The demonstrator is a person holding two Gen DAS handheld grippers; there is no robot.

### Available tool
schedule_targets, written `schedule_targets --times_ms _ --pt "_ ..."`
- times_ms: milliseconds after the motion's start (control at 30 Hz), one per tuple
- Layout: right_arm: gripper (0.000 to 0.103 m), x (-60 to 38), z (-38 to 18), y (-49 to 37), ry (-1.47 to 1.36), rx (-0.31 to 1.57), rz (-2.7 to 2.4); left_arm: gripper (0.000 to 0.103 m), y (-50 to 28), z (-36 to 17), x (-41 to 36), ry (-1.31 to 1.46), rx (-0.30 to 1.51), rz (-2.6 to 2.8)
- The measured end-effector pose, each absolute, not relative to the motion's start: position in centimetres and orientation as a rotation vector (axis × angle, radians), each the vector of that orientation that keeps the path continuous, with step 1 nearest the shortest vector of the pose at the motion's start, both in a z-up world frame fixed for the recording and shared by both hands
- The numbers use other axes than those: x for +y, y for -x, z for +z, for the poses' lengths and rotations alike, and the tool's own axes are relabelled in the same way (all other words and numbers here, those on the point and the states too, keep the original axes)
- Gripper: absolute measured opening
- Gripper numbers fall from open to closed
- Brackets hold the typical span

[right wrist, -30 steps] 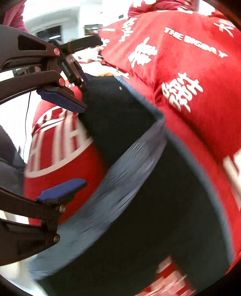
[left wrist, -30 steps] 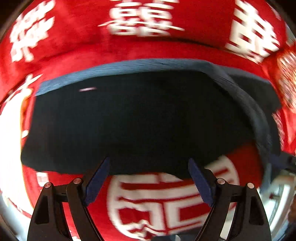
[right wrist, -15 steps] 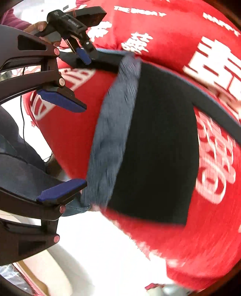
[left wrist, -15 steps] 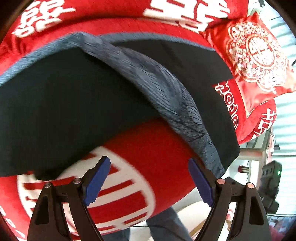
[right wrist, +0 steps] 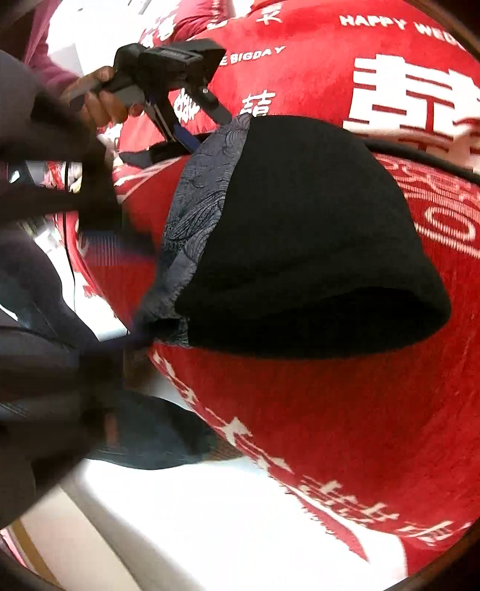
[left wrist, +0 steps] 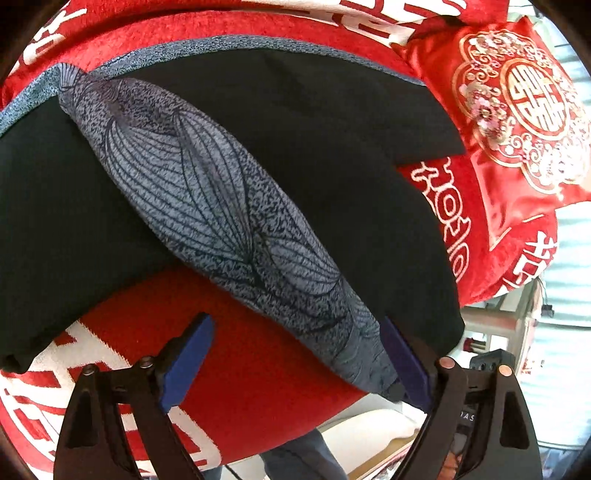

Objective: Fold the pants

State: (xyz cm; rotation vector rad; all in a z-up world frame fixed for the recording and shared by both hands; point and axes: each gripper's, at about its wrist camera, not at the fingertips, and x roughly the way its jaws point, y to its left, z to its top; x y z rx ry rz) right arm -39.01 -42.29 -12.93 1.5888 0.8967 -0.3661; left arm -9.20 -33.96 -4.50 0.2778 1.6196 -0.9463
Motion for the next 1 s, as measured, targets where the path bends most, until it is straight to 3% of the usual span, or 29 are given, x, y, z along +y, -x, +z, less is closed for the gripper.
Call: schedule_targets --times_ms 67,100,133,467,667,700,733,767,900,933,967,1000 --pt "0.003 -42.7 -11.5 38.8 -1.601 0.847 -0.319 0.076 9.3 -4.3 -34.3 -0.281 1.623 -0.941" --pt "0.003 -43.0 -10.7 38.6 -1.592 0.834 -0.299 0.062 9.4 -4.3 -34.5 -0.285 1.630 -0.944" --pt "0.003 -43.5 -9.5 38.4 -1.577 0.819 -0.277 0.058 9.4 -4.2 -34.8 -0.283 1.644 -0.953" --pt "0.003 -53.8 0.8 32.9 -1.430 0.693 -0.151 0.058 7.4 1.0 -39.2 -0.242 1.525 -0.976" --pt "0.003 -63.1 5.5 26.3 -1.269 0.757 -0.157 0.059 2.4 4.4 -42.2 -0.214 1.380 -0.945" --pt "0.003 -64.3 5.8 25.1 -1.242 0.783 -0.164 0.061 1.6 4.9 -42.4 -0.211 1.355 -0.930" --pt "0.003 -65.1 6.1 24.5 -1.221 0.803 -0.170 0.073 0.6 5.5 -42.5 -0.218 1.320 -0.900" --pt "0.004 -66.3 6.3 23.1 -1.185 0.840 -0.184 0.078 0.0 5.9 -42.2 -0.221 1.292 -0.875" --pt "0.008 -69.7 5.7 17.8 -1.006 1.014 -0.275 0.080 -2.1 5.9 -40.6 -0.236 1.240 -0.765" --pt "0.013 -70.0 5.6 16.3 -0.909 1.086 -0.340 0.080 -2.6 5.5 -40.1 -0.242 1.246 -0.729" --pt "0.034 -70.1 5.7 15.2 -0.839 1.136 -0.380 0.080 -2.8 5.0 -39.7 -0.247 1.258 -0.706" --pt "0.063 -69.8 5.9 14.1 -0.769 1.164 -0.401 0.080 -3.1 4.2 -39.2 -0.254 1.277 -0.674"
